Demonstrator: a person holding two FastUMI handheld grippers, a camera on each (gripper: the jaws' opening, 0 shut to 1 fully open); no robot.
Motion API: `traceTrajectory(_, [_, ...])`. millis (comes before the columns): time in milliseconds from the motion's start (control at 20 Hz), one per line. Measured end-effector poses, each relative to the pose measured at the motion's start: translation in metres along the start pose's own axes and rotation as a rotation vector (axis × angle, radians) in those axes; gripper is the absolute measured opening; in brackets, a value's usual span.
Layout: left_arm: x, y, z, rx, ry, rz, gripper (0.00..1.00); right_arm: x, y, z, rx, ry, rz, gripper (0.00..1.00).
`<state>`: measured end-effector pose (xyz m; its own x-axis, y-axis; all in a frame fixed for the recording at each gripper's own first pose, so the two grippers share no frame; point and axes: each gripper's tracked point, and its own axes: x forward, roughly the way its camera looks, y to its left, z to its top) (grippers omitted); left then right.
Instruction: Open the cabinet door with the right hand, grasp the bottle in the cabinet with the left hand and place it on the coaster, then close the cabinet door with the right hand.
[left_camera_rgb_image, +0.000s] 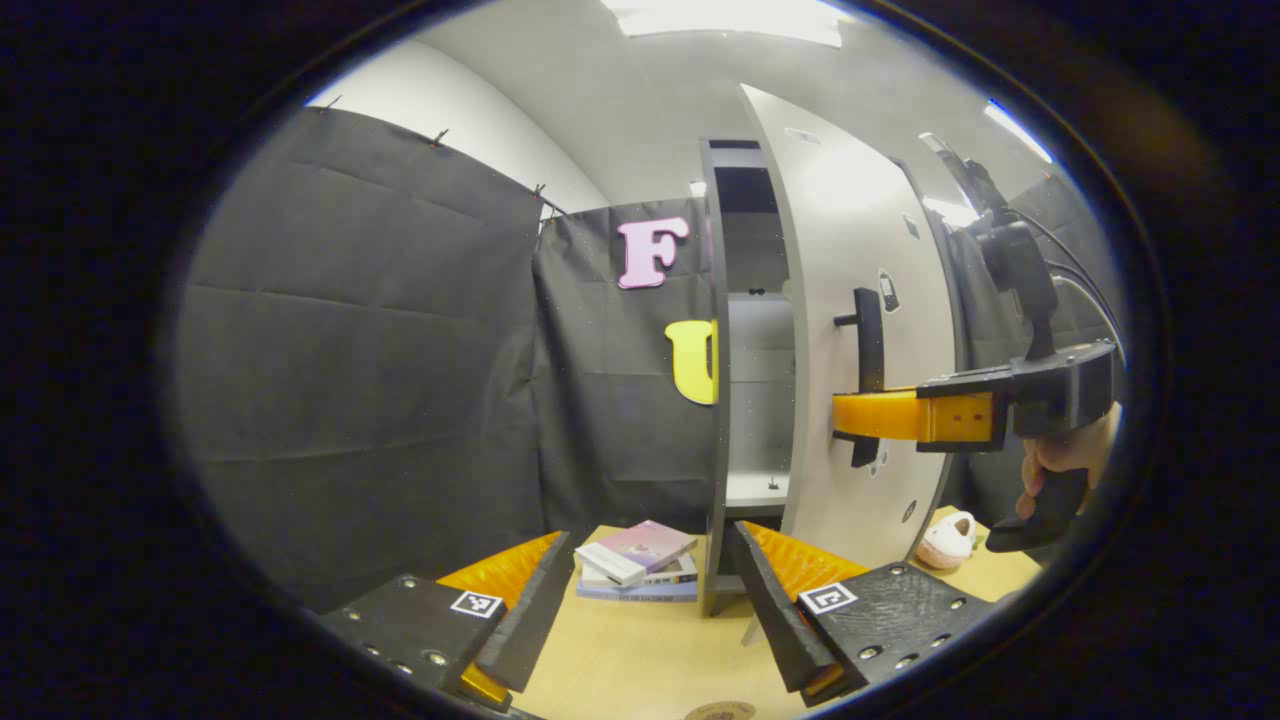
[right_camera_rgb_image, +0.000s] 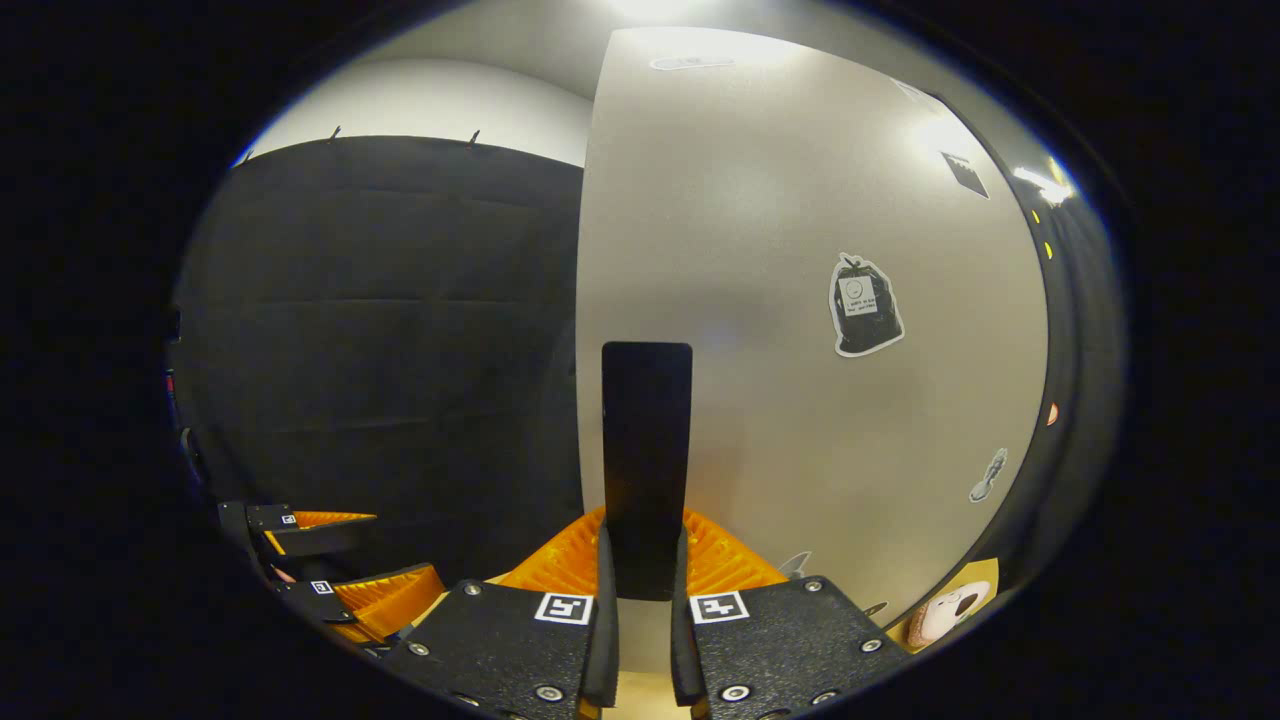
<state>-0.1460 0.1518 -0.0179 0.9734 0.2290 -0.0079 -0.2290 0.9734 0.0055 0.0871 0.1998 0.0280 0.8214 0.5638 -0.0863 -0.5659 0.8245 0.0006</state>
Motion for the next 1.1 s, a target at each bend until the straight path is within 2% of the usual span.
traceTrajectory(50, [-0.004,-0.005,0.000,0.003,0.002,0.005,0.91,-0.001,-0.002,-0.001,0.009,0.001,0.013,0.21])
traceTrajectory(200, [-0.016,-0.021,-0.004,-0.023,0.022,0.014,0.91,0.002,-0.010,-0.004,0.034,0.009,0.041,0.21])
traceTrajectory(250, [-0.022,-0.026,-0.002,-0.030,0.024,0.018,0.83,0.003,-0.012,-0.005,0.032,0.008,0.046,0.21])
traceTrajectory(300, [-0.026,-0.031,0.000,-0.030,0.027,0.020,0.91,-0.001,-0.010,-0.005,0.035,0.007,0.051,0.21])
traceTrajectory(400, [-0.025,-0.034,0.001,-0.019,0.025,0.020,0.91,-0.005,-0.013,-0.006,0.049,0.007,0.063,0.21])
traceTrajectory(700, [-0.045,-0.085,0.009,0.017,0.020,-0.011,0.91,-0.018,-0.022,-0.008,0.057,-0.003,0.071,0.21])
traceTrajectory(1100, [-0.046,-0.158,0.016,0.020,0.018,-0.091,0.91,-0.043,-0.041,-0.008,0.038,-0.002,-0.017,0.21])
